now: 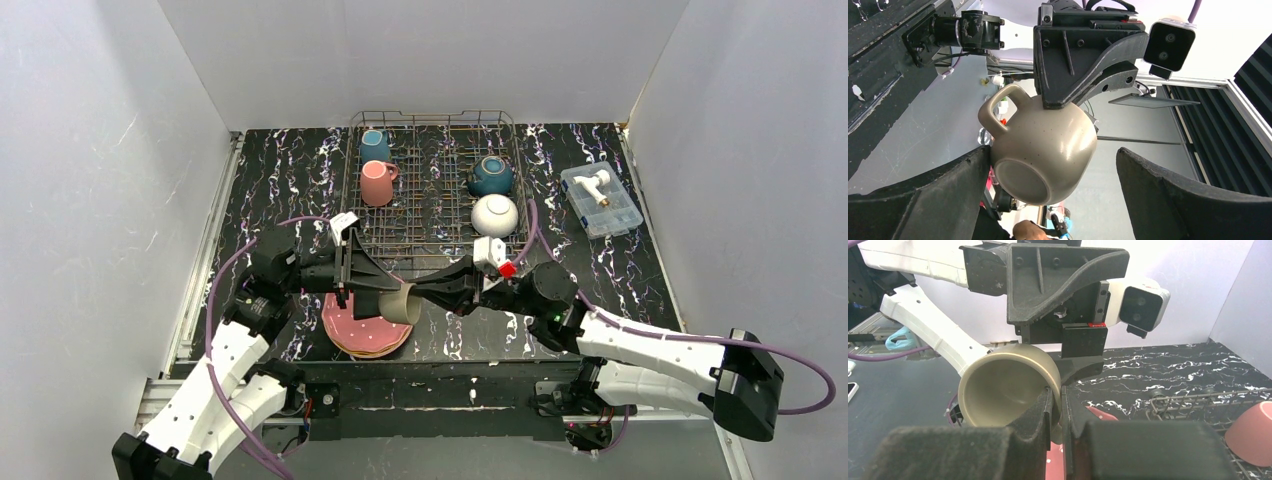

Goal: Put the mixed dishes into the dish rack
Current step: Pick up the cup at the center of the board.

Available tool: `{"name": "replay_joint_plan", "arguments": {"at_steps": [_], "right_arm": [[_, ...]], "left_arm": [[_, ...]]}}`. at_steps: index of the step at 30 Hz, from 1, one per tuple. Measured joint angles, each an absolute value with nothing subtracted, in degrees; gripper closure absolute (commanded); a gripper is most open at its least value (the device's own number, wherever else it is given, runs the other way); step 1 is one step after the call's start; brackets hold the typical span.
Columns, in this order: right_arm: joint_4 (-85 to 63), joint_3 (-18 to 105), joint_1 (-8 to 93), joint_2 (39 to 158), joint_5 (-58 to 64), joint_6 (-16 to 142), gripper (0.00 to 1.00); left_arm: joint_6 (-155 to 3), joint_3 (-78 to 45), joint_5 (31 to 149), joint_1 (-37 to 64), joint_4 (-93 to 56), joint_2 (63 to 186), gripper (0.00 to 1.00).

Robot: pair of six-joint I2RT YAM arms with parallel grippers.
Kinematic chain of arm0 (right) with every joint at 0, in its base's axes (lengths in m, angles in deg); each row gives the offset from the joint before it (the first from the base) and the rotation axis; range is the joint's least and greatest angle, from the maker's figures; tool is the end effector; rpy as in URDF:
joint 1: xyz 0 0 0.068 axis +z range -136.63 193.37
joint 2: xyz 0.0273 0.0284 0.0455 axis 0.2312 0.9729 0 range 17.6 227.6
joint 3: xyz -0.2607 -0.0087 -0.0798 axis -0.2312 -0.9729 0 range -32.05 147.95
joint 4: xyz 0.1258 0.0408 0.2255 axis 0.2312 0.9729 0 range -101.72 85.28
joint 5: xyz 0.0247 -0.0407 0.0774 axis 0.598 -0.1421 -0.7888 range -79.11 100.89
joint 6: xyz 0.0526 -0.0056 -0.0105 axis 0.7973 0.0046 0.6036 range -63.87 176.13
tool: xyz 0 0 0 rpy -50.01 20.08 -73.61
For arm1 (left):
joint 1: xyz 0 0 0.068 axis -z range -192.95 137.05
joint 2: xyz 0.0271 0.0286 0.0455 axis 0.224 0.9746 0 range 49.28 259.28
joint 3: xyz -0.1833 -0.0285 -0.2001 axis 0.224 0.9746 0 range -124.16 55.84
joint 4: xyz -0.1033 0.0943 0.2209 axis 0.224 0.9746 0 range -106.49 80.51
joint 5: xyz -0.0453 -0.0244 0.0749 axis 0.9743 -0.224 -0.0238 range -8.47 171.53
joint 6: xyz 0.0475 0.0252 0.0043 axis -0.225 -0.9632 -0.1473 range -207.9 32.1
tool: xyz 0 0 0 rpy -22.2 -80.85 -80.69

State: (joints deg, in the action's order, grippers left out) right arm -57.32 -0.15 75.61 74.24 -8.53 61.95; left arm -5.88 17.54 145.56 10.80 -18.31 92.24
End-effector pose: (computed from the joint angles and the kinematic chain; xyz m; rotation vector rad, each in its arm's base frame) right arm 0.0933 0.2028 0.3241 -0.8896 0.9829 1.2272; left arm 0.1384 -0.0959 0.3288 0.0616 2.1801 -2.1298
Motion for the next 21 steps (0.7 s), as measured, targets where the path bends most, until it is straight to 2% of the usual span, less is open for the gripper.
{"name": "replay_joint_plan", "arguments": {"at_steps": [14,21], "right_arm": [[-64.5,-1.9,77.3,75.1,-5.1,61.7,0.99],[-69.6,-3.7,78.0,75.0,-2.9,62.2,0.99]], "left_arm": [[-5.1,17.5,145.5,10.8,-19.5,89.9,0.22],[-3.5,17.5,144.9,10.8,-21.5,88.8,0.33]]}}
